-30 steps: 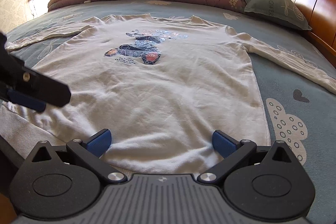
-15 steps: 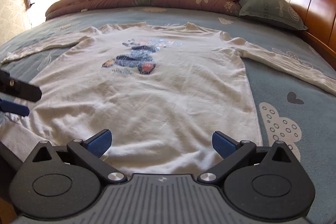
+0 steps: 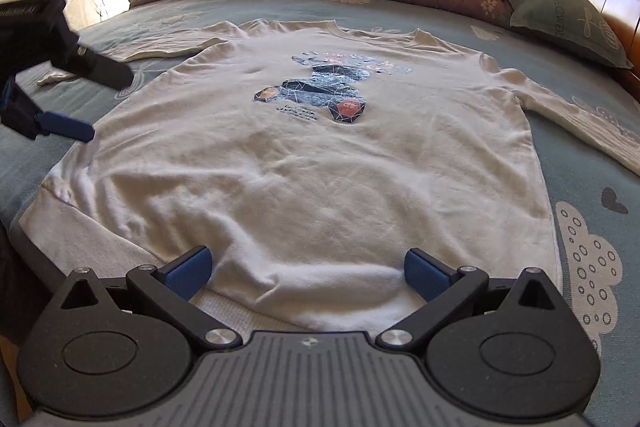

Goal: Fold clothes

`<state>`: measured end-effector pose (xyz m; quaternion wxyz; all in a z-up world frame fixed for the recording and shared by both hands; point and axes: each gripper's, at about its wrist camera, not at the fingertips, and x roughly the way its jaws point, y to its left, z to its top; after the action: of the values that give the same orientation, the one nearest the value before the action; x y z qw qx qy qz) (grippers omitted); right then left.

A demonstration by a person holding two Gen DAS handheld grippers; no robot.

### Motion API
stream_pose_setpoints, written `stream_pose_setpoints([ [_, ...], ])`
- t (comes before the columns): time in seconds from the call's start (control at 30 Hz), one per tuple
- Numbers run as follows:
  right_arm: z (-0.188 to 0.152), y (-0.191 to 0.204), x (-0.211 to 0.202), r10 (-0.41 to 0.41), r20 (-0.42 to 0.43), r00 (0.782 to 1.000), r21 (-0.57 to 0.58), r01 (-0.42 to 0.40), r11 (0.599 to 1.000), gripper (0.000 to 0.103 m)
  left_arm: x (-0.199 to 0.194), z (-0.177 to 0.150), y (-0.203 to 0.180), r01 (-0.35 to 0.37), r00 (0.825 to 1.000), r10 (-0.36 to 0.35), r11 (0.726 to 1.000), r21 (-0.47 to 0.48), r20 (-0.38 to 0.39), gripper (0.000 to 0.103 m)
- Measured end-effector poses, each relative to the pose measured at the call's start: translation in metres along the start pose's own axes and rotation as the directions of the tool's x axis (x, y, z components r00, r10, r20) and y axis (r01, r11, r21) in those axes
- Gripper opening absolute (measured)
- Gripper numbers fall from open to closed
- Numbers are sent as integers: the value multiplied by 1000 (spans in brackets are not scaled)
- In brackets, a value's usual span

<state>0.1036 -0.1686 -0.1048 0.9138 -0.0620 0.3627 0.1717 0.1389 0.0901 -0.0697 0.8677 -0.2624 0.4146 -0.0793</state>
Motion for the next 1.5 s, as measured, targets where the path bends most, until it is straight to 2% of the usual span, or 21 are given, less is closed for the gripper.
stream_pose_setpoints([
  [0.07,-6,1,-2,-5,30,1000,-2,5,1000,103,6,11,-4,4,1000,-4,1000,17,3,102],
  [0.17,-6,0,-3,-3,37,999,0,3,1000,103,21,20,-6,-26,1000,26,999,27,-4,102],
  [0.27,-7,-1,-4,-1,52,999,0,1,1000,103,34,18,2,-53,998,53,999,14,-35,102],
  [0.47,-13,0,-4,-11,99,995,14,10,1000,103,29,10,10,-63,997,64,998,17,-44,102],
  [0.57,-10,1,-3,-10,88,996,6,9,1000,103,24,14,2,-64,997,66,997,46,-38,102],
  [0.73,-9,-1,-3,1,75,997,-7,-1,1000,103,36,21,-22,-15,999,19,995,102,-41,102],
  [0.93,-10,0,-3,4,74,997,-8,-3,1000,103,49,5,-16,-58,994,67,993,106,-86,102],
  [1.03,-9,0,-4,4,63,998,-6,-4,1000,103,37,-4,-7,-41,996,48,994,102,-72,102],
  [1.13,-5,-1,-5,10,30,1000,-17,-10,1000,103,25,-1,-12,-77,990,91,988,135,-106,102],
  [1.2,6,-2,-5,4,-27,1000,-15,-5,1000,103,16,11,-19,-80,991,96,983,165,-91,102],
  [1.23,13,-3,-6,3,-29,1000,-19,-3,1000,103,12,20,-22,-74,993,88,981,177,-72,102],
  [1.33,36,-3,-10,4,26,1000,-76,-2,997,103,8,60,-32,-77,997,81,980,186,-14,102],
  [1.4,52,-5,0,2,27,1000,-96,1,995,103,9,86,-38,-82,997,79,980,182,23,102],
  [1.5,55,-8,27,20,-41,999,-67,-23,997,103,25,129,-39,-96,995,89,983,155,52,102],
])
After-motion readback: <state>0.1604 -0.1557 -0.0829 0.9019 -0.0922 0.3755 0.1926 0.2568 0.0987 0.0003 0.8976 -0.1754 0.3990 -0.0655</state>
